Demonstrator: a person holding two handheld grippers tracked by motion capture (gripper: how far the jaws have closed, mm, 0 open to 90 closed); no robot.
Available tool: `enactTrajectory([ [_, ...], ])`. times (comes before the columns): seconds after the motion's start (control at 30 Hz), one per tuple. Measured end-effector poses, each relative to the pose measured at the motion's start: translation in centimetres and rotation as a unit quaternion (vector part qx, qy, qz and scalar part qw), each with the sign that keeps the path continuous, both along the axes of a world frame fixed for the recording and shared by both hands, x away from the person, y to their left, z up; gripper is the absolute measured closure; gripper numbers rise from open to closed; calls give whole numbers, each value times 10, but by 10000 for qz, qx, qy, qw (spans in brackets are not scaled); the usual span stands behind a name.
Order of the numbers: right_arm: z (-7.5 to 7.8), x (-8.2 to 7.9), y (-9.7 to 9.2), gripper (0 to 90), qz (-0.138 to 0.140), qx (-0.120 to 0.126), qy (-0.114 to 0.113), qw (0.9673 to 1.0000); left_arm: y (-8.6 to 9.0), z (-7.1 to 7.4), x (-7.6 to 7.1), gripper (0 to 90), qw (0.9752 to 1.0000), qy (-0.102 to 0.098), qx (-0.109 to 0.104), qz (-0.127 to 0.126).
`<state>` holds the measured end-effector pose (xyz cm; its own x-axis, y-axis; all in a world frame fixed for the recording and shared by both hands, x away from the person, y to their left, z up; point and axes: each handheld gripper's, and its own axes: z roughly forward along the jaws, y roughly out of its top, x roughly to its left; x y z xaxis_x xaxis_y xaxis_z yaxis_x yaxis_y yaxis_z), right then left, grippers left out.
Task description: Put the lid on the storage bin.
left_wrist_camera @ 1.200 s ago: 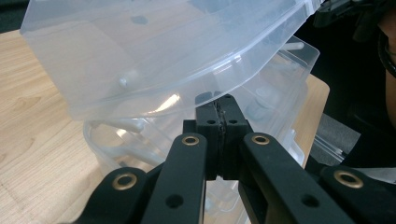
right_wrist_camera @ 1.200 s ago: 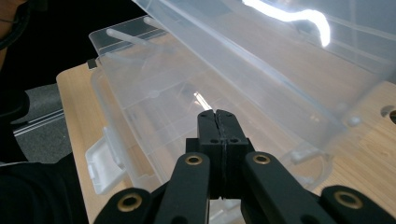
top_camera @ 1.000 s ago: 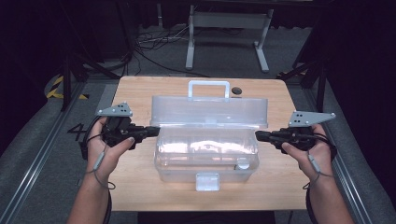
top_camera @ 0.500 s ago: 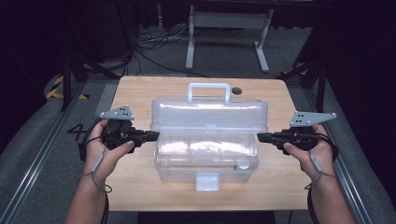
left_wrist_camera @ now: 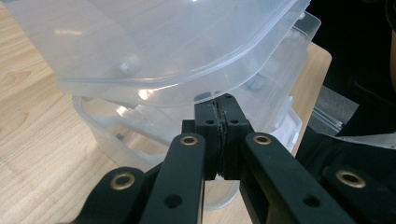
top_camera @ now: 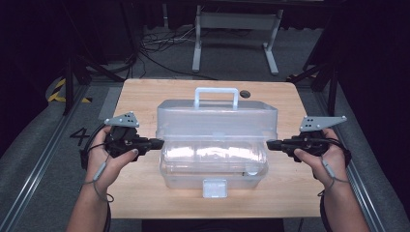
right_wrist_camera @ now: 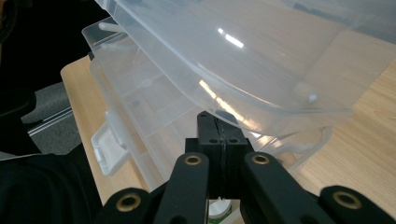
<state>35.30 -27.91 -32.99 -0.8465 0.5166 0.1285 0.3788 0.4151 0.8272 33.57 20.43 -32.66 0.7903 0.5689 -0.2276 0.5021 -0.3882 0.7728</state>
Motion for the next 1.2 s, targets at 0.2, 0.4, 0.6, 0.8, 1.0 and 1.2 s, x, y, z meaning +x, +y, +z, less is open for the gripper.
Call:
enactTrajectory([
  [0.2, -1, 0, 0, 900, 74, -102, 149, 9998, 0, -2, -2, 877, 9999, 111, 116, -15],
  [0.4, -3, 0, 2, 900, 150, -233, 303, 9992, 0, -3, -3, 884, 9996, 170, 204, -65],
  [0.6, -5, 0, 2, 900, 199, -333, 388, 9985, -1, -4, -3, 882, 9991, 225, 341, -139],
  [0.8, -6, -1, 2, 900, 233, -403, 434, 9980, -2, -5, -4, 882, 9985, 276, 432, -177],
  [1.0, -8, -1, 2, 900, 269, -505, 509, 9971, -2, -7, -3, 873, 9980, 340, 480, -252],
  [1.2, -8, -2, 3, 900, 291, -580, 527, 9965, 2, -10, -4, 866, 9969, 458, 563, -310],
])
